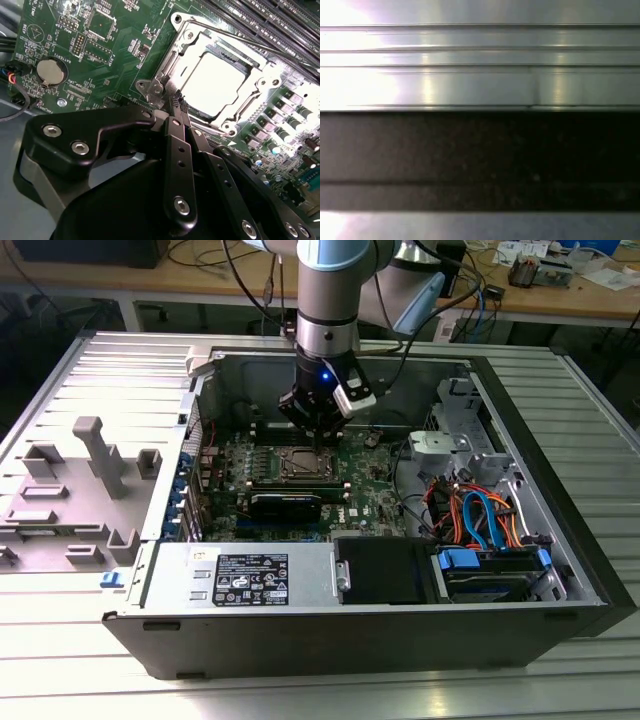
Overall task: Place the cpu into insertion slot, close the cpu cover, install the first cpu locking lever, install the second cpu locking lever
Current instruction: 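Install the second cpu locking lever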
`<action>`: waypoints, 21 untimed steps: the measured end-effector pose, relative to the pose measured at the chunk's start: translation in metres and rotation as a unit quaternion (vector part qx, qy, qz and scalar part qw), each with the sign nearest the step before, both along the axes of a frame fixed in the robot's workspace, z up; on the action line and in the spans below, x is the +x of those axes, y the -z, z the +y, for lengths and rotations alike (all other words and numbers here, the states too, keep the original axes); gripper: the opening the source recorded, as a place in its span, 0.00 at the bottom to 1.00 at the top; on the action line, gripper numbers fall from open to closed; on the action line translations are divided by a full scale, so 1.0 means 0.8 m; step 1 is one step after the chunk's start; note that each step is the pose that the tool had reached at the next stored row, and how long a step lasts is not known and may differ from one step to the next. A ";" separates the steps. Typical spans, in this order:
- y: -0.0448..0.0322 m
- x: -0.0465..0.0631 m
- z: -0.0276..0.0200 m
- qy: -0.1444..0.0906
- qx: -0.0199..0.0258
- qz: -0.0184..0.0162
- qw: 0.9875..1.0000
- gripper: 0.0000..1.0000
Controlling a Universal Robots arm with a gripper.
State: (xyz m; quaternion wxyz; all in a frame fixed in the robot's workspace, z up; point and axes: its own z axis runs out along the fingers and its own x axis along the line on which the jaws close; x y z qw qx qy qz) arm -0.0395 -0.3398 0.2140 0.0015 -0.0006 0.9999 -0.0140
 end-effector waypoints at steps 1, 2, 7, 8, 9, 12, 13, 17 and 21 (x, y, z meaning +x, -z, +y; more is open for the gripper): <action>-0.0006 0.000 -0.0003 0.000 0.001 0.000 1.000 0.11; -0.0016 0.000 -0.0008 0.000 0.003 0.000 1.000 0.11; -0.0043 0.000 -0.0050 0.000 0.007 0.000 1.000 0.11; -0.0043 0.000 -0.0057 0.000 0.007 0.000 1.000 0.11; -0.0043 0.000 -0.0065 0.000 0.007 0.000 1.000 0.11; -0.0045 0.000 -0.0089 0.000 0.007 0.000 1.000 0.11; -0.0045 0.000 -0.0097 0.000 0.007 0.000 1.000 0.11; -0.0045 0.000 -0.0140 0.000 0.008 0.000 1.000 0.11; -0.0045 0.000 -0.0229 0.000 0.008 0.000 1.000 0.11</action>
